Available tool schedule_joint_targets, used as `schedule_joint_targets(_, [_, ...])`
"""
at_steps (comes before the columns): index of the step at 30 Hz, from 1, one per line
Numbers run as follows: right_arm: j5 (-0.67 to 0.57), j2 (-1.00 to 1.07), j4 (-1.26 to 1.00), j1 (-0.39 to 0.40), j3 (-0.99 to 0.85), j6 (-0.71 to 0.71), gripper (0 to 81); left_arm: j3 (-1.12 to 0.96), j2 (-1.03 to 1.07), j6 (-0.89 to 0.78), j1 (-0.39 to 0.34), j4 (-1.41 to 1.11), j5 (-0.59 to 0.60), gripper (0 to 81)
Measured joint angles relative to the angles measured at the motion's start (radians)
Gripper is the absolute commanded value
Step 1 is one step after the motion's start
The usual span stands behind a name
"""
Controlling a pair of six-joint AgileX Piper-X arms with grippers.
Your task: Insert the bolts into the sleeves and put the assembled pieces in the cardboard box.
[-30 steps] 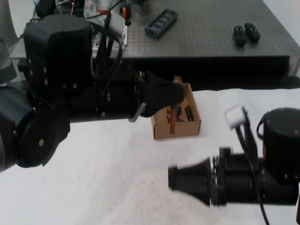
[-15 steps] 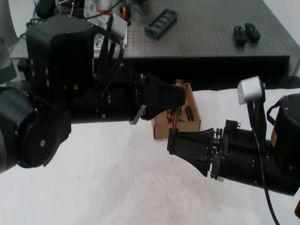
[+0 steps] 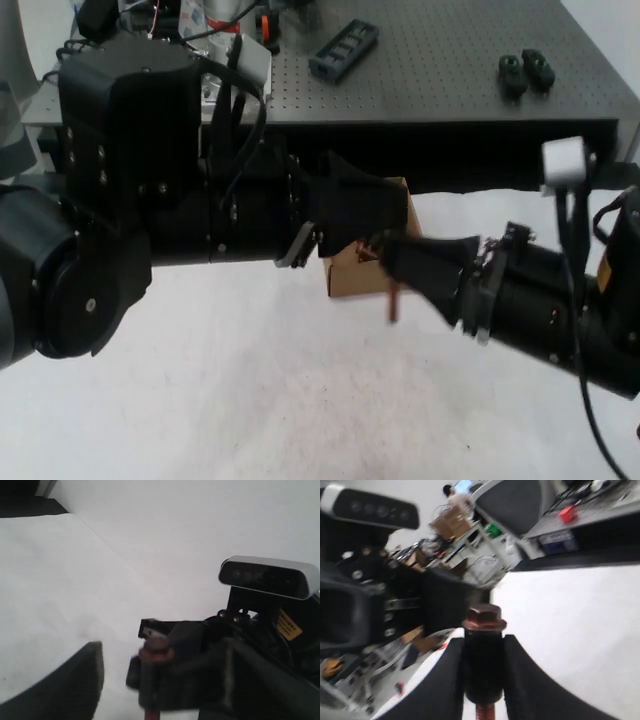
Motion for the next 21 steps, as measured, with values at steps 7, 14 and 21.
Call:
schedule_joint_targets(7, [0.114,0.176,0.251,-0.187,-0.227,-0.276,0.8,0.019,-0.033,0.015,0.01,0.117,-0.056,0.5])
schedule_joint_targets(14, [0.224,0.551,0.544,-0.181,-0.639,-0.378,0.8,0.187,-0.223,0.035,0.01,0.176,-0.306,0.7])
schedule_joint_targets(21, [0.396,0.943,0.912,-0.15,-1.054,-0.499,0.7,0.292,-0.462,0.123,0.01,0.362,-0.558,0.7])
